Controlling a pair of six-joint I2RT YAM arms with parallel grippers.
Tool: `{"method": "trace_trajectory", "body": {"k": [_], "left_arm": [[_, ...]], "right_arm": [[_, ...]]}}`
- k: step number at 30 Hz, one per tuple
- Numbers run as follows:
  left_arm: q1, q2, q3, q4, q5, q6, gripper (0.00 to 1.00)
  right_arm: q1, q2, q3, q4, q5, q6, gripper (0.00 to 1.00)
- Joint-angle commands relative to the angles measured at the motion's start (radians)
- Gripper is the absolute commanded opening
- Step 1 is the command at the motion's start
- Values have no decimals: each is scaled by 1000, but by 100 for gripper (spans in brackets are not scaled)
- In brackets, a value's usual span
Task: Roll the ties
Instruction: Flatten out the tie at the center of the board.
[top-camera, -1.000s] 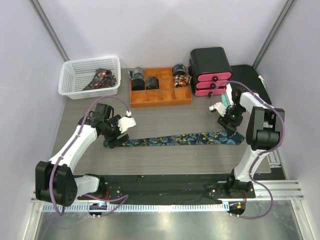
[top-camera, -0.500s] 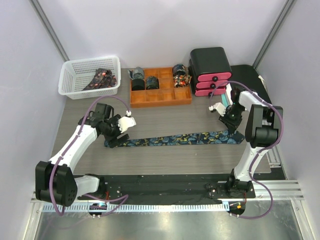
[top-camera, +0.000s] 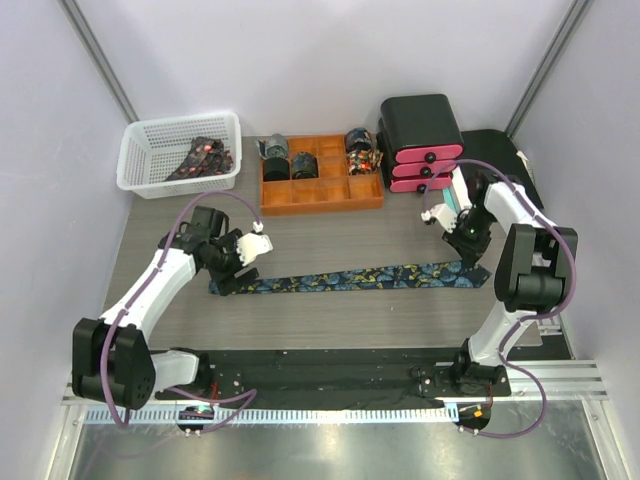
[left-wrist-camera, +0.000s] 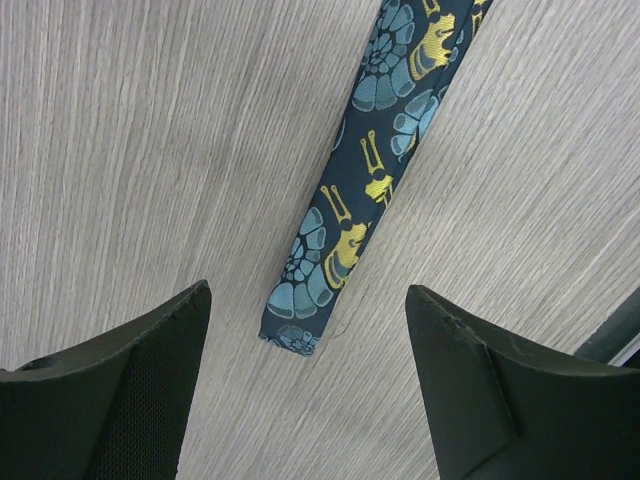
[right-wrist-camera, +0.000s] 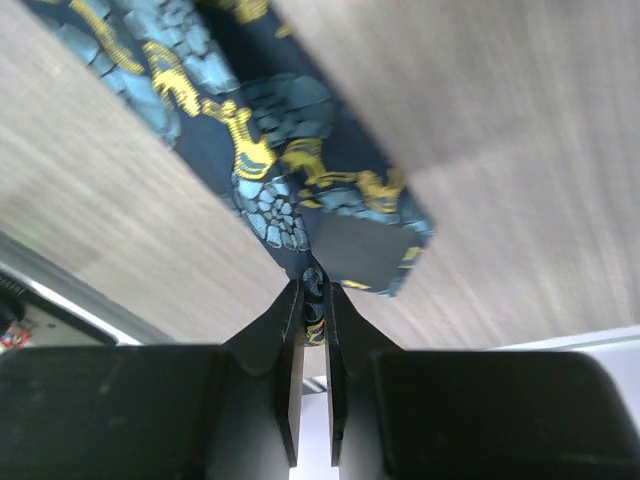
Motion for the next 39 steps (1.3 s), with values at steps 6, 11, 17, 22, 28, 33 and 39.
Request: {"method": "trace_trajectory", "body": {"k": [6, 11, 17, 22, 28, 33, 39], "left_arm": [[0, 22, 10, 19, -31, 6, 80], [0, 47, 18, 5, -45, 33, 82], [0, 100, 10, 21, -54, 66, 86], [-1, 174, 2, 56, -74, 113, 98], [-24, 231, -4, 120, -103, 152, 100], [-58, 307, 1, 180, -126, 150, 81], [-104, 378, 44, 223, -131, 95, 59]], "right_arm": [[-5, -2, -71, -10, 46, 13, 37], [-5, -14, -36, 49, 45, 38, 80], [21, -70, -75, 92, -8, 47, 97], [99, -110, -212, 213, 20, 58, 98], [118, -37, -232, 287, 52, 73, 95], [64, -5, -246, 305, 81, 7, 79], [12, 28, -216, 316, 94, -59, 72]]}}
